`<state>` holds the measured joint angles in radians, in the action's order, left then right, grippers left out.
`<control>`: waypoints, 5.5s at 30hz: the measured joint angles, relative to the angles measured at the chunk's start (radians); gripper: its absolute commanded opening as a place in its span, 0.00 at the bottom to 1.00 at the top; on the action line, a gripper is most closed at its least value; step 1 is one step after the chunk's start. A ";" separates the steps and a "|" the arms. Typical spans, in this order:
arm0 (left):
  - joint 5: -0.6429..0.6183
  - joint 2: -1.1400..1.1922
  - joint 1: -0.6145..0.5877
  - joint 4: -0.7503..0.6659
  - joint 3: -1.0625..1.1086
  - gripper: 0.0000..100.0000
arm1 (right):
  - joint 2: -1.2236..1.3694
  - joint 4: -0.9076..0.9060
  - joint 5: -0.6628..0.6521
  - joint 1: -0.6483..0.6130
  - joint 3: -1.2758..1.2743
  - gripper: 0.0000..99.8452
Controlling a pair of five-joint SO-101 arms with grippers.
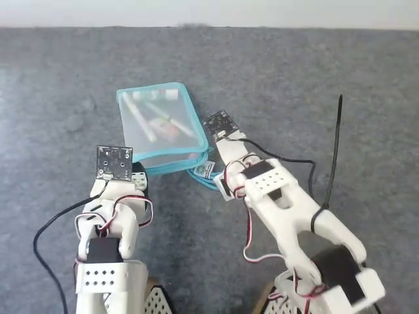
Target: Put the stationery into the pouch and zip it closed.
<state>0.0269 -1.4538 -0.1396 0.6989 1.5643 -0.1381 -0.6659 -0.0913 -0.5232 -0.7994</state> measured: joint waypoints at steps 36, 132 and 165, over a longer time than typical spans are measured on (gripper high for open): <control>0.000 0.000 0.000 0.000 0.000 0.01 | -0.080 -0.525 0.011 0.443 0.239 0.16; 0.000 0.000 0.051 -0.023 0.028 0.01 | 0.106 0.545 0.052 -0.052 -0.107 0.32; 0.000 0.000 0.052 -0.023 0.028 0.01 | -0.560 -0.209 -0.008 0.006 -0.107 0.01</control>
<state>0.0269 -1.4538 -0.0875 0.6759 1.5919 -0.6981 -0.8746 -0.0990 -0.5171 -0.9068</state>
